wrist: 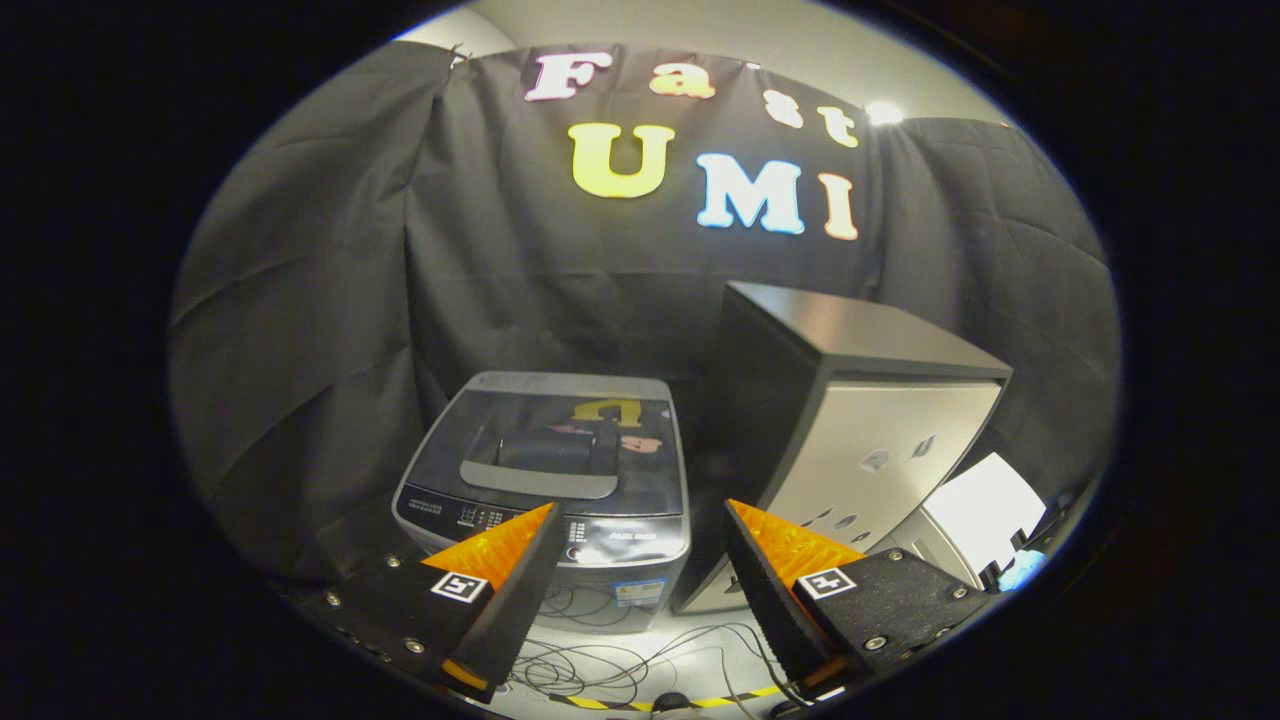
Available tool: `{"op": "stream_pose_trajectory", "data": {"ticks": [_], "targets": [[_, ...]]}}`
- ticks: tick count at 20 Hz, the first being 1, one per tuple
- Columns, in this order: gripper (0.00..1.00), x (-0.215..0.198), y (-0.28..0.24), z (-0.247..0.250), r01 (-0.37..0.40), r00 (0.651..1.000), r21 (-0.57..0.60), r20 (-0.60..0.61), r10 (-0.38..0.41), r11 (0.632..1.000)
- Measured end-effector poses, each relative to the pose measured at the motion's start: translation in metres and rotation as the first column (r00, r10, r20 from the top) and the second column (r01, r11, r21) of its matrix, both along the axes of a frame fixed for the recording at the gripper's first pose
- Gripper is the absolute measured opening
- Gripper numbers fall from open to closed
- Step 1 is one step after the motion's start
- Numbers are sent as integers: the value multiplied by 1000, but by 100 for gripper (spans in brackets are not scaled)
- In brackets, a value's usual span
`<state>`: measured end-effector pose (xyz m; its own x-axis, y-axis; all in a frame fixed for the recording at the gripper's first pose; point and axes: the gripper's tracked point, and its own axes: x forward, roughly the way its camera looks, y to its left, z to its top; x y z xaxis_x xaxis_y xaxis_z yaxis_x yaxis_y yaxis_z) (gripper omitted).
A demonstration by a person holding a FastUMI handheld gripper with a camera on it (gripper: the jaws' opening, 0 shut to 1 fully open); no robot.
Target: Put the clothes into the washing machine and then close the washing machine lid.
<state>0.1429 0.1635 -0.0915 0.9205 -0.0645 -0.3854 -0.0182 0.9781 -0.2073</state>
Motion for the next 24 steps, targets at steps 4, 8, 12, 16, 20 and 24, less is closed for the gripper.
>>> {"op": "stream_pose_trajectory", "data": {"ticks": [4, 8, 12, 16, 20, 24], "targets": [[97, -42, -57, 40, -42, 998, 3, 51, 42, 999], [97, -91, -112, 64, -93, 993, -18, 75, 94, 995], [97, -137, -149, 88, -136, 986, -15, 94, 137, 991], [97, -164, -159, 125, -171, 973, -8, 153, 170, 985], [97, -181, -159, 170, -180, 946, 27, 280, 166, 983], [97, -191, -161, 180, -149, 941, 45, 314, 127, 988]]}}
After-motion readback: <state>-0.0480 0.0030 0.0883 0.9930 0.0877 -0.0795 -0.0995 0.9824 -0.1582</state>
